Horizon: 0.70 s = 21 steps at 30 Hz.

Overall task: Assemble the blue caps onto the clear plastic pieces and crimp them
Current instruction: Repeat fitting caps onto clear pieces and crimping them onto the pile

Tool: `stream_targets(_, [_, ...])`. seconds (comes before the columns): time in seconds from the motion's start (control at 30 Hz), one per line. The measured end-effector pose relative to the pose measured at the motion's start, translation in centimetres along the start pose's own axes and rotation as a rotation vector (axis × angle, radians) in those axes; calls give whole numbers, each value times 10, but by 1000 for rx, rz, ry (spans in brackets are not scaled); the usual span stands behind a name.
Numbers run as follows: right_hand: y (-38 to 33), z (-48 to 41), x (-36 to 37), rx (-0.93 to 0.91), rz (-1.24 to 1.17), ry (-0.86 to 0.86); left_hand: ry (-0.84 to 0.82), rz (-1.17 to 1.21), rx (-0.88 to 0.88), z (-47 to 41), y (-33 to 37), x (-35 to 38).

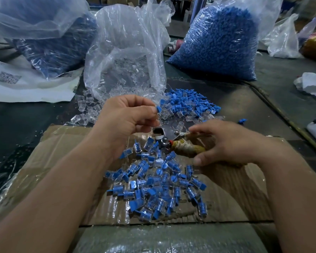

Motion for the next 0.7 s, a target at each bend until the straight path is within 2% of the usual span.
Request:
stream_targets(0.07, [-1,-3,8,6,10,-35,-6,-5,3,-1,0,0])
stream_targets(0.23, [-3,-4,-2,4,88,65,-27,-38,12,-1,-2,2])
stream_targets(0.33, [-11,-2,-10,7,154,161,-15,-41,13,-2,-4,1])
stream_targets(0.47, [-26,-4,-15,-7,375,313,-8,-53,26,-3,-3,-1])
stream_targets(0.7, [-20,10,-43,-9,177,611,57,-6,83,-3,5,-7])
Point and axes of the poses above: each hand's wrist, its own z-axis away from the middle knuckle, its own x-axis out of the palm, y = z × x, the point moved 10 cm from there along -z, towards the middle knuckle, and after that the axes turned 3 degrees about z, right-handed, at the moved point
